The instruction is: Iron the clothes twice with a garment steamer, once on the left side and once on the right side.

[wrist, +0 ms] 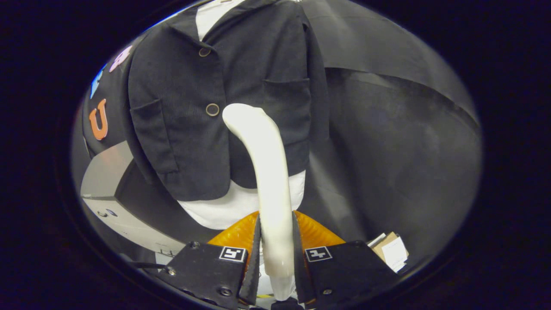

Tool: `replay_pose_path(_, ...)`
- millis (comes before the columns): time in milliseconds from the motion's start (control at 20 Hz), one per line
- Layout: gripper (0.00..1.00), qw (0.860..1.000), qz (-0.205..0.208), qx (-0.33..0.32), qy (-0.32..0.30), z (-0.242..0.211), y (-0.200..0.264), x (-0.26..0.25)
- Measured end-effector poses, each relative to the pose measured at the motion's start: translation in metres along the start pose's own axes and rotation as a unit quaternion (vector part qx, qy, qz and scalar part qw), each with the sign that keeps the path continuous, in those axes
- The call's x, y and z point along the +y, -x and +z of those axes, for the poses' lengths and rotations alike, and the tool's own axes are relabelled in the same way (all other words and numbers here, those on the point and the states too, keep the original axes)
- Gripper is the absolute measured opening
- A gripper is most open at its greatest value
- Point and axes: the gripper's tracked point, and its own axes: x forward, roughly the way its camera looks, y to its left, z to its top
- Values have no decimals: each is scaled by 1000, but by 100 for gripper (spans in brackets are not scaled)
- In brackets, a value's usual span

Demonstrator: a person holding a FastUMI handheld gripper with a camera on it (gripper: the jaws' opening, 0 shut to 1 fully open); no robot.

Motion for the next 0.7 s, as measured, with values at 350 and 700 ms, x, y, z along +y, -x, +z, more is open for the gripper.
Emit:
replay_pose_path(350, 37, 1000, 2, 21, -1, -19, -13, -3)
replay_pose_path(700, 37, 999, 24, 35, 0, -32, -21, -10)
